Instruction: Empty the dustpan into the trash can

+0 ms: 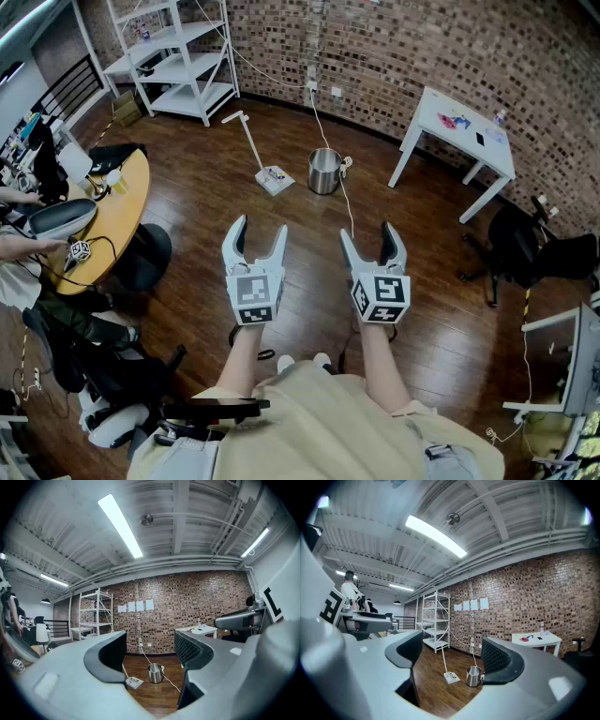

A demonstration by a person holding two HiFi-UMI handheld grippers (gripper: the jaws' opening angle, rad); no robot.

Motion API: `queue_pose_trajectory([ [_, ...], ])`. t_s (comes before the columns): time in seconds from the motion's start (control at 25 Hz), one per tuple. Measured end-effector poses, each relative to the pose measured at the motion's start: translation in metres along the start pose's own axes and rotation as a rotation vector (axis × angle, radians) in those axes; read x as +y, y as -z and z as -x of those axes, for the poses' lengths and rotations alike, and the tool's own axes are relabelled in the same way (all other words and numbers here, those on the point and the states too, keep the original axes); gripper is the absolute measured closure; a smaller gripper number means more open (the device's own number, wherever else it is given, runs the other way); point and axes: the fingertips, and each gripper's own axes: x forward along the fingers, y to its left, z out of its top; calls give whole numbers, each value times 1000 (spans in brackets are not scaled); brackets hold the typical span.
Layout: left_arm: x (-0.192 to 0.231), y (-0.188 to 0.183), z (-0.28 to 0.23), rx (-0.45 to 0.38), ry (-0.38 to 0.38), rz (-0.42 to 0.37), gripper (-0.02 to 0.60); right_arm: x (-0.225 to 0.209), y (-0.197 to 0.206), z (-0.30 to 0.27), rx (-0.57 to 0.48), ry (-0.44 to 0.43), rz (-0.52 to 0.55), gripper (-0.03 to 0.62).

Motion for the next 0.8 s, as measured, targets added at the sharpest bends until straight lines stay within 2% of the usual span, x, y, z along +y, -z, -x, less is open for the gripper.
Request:
queue_pose_trajectory([
  [0.24,23,-9,19,-38,-9,10,302,23,-12,-2,-34,-17,-1,220],
  [0.48,38,2,20,-32,2,39,301,42,-7,-4,-14,-18,29,220],
  [0.68,22,12,5,-12,24,49,301,28,0,-5,2,-15,30,221],
  [0.8,18,9,-15,-15,12,34,301,11,0,-22,-9,-20,11,223],
])
